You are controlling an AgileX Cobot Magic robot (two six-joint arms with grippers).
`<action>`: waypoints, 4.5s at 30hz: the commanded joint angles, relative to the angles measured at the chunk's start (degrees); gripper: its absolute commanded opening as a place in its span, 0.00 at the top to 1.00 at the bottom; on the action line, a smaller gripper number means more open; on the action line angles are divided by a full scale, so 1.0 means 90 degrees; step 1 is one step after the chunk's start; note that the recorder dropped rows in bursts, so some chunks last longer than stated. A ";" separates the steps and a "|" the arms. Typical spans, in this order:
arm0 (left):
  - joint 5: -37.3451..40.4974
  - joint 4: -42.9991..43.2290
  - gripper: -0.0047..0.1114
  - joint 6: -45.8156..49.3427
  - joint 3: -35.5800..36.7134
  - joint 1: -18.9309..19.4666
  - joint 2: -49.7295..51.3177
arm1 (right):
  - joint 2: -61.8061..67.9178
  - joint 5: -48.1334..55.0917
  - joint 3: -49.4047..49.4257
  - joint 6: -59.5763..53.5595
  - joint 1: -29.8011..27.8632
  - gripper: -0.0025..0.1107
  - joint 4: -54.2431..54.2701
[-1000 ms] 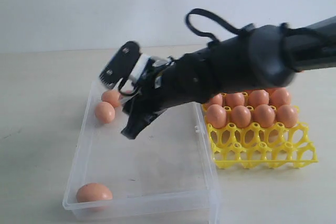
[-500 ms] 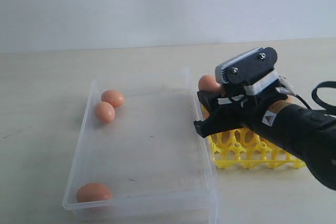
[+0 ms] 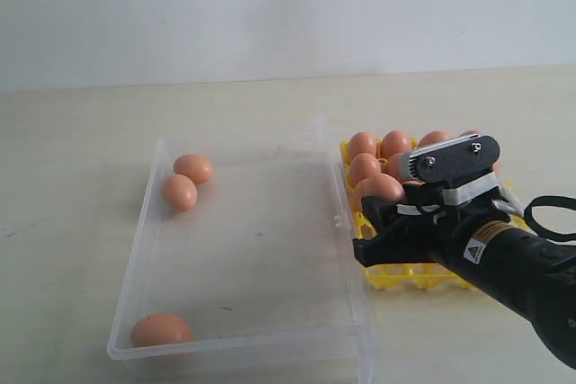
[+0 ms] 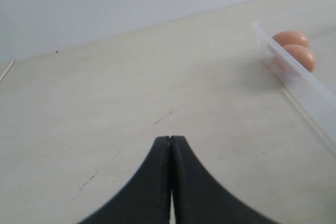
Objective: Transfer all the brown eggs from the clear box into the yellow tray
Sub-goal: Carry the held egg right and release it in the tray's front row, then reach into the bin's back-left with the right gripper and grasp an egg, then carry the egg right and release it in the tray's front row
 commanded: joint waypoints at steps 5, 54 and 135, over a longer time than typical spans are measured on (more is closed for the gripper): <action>-0.0059 -0.0028 0.96 -0.0002 -0.0023 -0.0016 -0.0036 | 0.0213 -0.0293 0.0016 0.0937 -0.0060 0.62 -0.0420; -0.0059 -0.0028 0.96 -0.0002 -0.0023 -0.0016 -0.0036 | 0.3977 1.0705 -1.0111 -0.0053 0.1092 0.49 0.1265; -0.0059 -0.0028 0.96 -0.0002 -0.0023 -0.0016 -0.0036 | -0.0525 1.0041 -0.3645 -0.0207 -0.0245 0.98 -0.2833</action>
